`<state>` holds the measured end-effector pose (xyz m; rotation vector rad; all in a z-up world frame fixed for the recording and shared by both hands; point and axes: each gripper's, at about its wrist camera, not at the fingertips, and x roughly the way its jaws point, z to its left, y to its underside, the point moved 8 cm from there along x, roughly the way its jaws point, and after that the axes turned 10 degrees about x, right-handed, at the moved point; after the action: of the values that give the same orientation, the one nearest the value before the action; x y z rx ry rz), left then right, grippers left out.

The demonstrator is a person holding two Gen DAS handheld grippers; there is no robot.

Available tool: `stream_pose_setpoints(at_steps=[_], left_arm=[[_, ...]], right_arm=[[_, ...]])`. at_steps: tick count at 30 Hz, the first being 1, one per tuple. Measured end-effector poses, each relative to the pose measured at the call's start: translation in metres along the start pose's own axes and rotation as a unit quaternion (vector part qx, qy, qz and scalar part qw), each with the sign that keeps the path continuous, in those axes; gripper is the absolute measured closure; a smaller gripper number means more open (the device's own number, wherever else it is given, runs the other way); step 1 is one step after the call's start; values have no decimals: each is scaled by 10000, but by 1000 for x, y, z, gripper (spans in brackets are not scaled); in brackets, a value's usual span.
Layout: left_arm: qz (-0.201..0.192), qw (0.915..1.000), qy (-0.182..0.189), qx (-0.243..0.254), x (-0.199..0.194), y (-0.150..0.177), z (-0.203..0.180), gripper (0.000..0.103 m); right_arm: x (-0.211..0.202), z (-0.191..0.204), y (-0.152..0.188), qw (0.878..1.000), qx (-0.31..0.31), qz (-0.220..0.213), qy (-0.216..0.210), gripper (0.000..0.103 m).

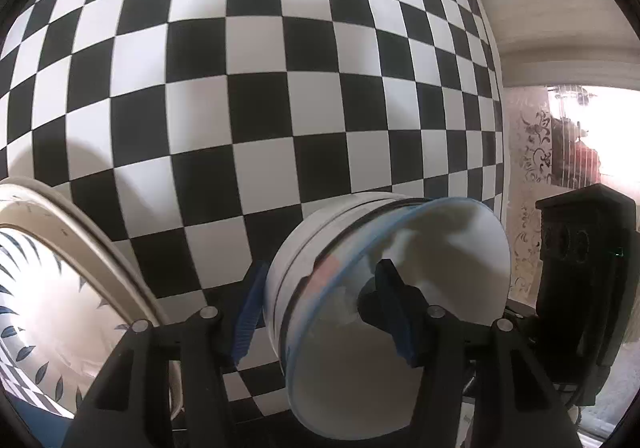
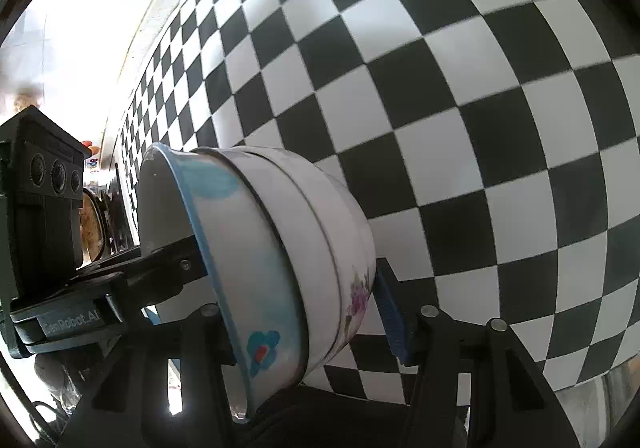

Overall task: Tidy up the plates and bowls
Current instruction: 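Lift the nested bowls with both tools and tilt them toward the plate stack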

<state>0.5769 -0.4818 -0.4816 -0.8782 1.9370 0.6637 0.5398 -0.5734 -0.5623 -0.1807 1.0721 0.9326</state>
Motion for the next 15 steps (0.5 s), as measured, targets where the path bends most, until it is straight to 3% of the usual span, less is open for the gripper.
stream_pose_setpoints(at_steps=[5,15], left_arm=[[-169,9998,0,-78,-18,1,7,51],[-626,9977,-146,-233,-78,9,35,51]], right_arm=[[-15,15,2,9998,-191,-37,4,48],[-20,82,10,9973,-727,-72,-87,48]])
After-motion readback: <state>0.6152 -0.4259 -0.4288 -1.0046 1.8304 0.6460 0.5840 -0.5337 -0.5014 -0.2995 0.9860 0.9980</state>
